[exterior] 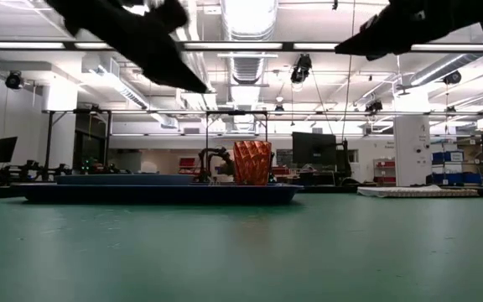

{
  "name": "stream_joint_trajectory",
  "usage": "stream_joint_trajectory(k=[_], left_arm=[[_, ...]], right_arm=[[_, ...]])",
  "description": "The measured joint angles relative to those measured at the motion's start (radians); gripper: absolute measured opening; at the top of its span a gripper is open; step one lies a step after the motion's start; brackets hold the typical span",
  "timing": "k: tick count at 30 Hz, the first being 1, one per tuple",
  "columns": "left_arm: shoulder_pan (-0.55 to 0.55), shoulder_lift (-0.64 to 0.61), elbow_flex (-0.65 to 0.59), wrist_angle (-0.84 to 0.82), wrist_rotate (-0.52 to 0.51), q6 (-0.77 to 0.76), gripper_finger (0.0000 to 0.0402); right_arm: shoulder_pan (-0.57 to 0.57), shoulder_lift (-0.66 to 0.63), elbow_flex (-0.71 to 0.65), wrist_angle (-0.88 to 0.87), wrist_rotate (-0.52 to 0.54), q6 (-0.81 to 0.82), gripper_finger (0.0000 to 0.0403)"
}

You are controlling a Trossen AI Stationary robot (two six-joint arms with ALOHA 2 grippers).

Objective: Pick and place plate/cup/fork/spoon on tray
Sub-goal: Return to Home Position

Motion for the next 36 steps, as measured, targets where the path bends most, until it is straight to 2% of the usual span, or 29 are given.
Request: stream_joint_trajectory(k=[3, 8, 14, 23, 31, 36], left_arm=[[-0.066, -0.139, -0.106, -0.001, 0.067, -0.002, 0.0], [-0.135, -0.385, -0.302, 0.037, 0.082, -0.104, 0.0], [-0.144, -0.67, -0.507, 0.114, 0.081, -0.154, 0.0], [-0.144, -1.034, -0.682, 0.098, 0.081, -0.155, 0.0], [-0.144, -1.236, -0.764, 0.075, 0.08, -0.153, 0.0], [-0.143, -1.249, -0.765, 0.071, 0.093, -0.126, 0.0]], right_arm=[[0.0, -0.034, -0.036, 0.021, 0.0, -0.001, 0.0009], [0.0, -0.107, -0.083, 0.019, 0.0, 0.013, 0.0009], [0.0, -0.188, -0.143, 0.021, -0.001, 0.033, 0.0009], [0.0, -0.335, -0.262, 0.043, 0.0, 0.014, 0.0009], [0.0, -0.527, -0.357, 0.043, 0.0, 0.006, 0.0009], [0.0, -0.647, -0.434, 0.05, 0.017, 0.01, 0.0009]])
